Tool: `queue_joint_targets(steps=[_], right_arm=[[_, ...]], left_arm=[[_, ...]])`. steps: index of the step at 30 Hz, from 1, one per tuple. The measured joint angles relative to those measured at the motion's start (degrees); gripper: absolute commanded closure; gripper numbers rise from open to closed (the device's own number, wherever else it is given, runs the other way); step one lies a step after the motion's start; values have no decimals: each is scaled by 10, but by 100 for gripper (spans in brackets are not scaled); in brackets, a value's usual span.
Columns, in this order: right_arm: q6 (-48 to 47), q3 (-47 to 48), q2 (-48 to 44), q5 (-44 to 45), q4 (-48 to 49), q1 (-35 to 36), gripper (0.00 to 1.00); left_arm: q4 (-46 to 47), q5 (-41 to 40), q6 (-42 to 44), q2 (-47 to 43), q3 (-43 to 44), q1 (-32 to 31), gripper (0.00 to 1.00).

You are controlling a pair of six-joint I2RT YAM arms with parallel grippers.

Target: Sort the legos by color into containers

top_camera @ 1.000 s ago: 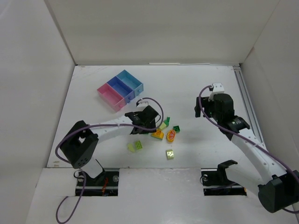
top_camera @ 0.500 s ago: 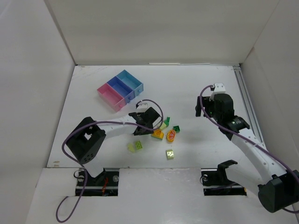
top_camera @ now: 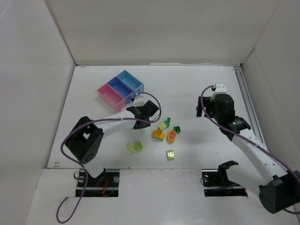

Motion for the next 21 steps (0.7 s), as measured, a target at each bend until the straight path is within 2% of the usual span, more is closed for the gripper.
queue_joint_targets(steps=[4,9,12,17,21], right_arm=[[0,-1,0,-6,2,0,7],[-5,-8,-1,-12,22,9,9],[-12,-12,0,-12,22,31,9],[-22,-12,7,7,33,64,9],[-30,-12,26,21,35,67,9]], left_arm=[[-25,-33,1,-25,58,81,79],[0,-37,30,-70,102,231,78],[23,-27,51,-69,116,296,78],[28,-9,82,-8,176,340,79],[26,-7,96,54,224,348,73]])
